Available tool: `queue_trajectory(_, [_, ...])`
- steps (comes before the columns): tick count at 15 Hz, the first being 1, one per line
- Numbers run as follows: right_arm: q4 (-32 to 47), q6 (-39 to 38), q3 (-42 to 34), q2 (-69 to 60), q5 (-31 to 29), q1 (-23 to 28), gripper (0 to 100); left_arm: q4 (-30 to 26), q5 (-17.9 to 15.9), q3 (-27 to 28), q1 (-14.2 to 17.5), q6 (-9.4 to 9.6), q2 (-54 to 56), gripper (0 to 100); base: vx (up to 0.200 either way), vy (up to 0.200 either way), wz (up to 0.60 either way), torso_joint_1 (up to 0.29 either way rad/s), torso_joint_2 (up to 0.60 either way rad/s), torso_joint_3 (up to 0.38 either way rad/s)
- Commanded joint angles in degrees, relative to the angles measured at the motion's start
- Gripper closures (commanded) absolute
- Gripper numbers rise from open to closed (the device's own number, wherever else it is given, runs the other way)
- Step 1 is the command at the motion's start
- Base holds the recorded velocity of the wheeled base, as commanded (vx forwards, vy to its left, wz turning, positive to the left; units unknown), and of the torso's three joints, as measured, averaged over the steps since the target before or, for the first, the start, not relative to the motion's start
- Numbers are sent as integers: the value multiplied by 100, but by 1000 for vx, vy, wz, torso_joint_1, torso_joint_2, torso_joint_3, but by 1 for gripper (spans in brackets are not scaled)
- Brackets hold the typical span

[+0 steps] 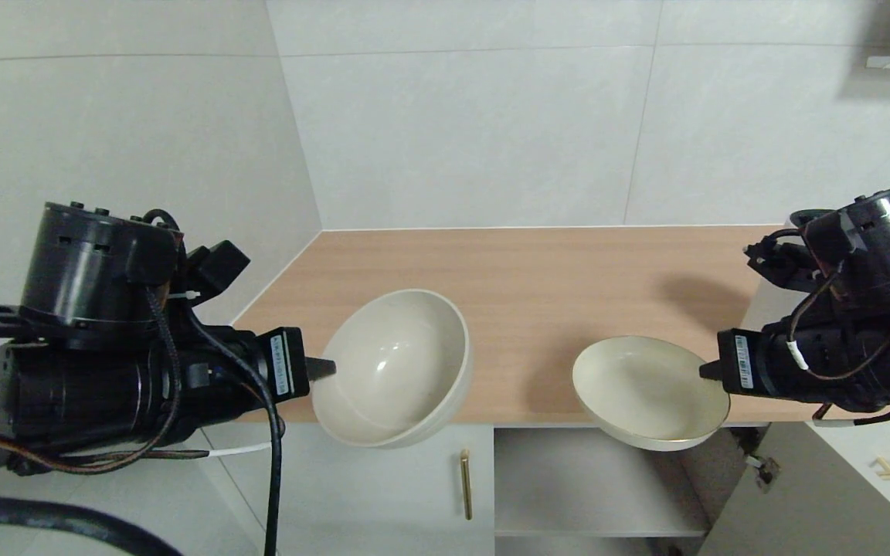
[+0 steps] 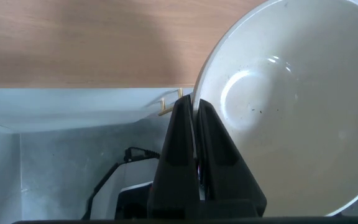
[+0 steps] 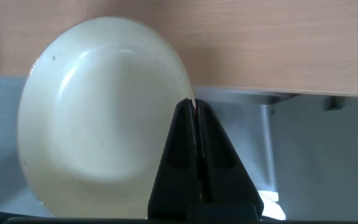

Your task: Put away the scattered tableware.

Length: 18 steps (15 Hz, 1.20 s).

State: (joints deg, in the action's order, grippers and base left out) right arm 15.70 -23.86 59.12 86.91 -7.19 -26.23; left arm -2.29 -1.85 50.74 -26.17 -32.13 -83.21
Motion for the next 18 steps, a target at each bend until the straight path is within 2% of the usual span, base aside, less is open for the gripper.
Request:
queue_trajectory(1, [3,39,-85,-86,-1,4,100,1,1,-2,-2,-3,-55,100,-200,0,0,27,2,-2])
queue_trajectory(2, [3,92,-94,-60,-10,13,100,1,1,-11,-2,-3,-63,100,-200,0,0,2,2,2])
queue_trajectory(18, [-32,92,-94,151,-37,22,100,9,10,-29,-11,-3,-178,100,0,0,0,-5,11,7])
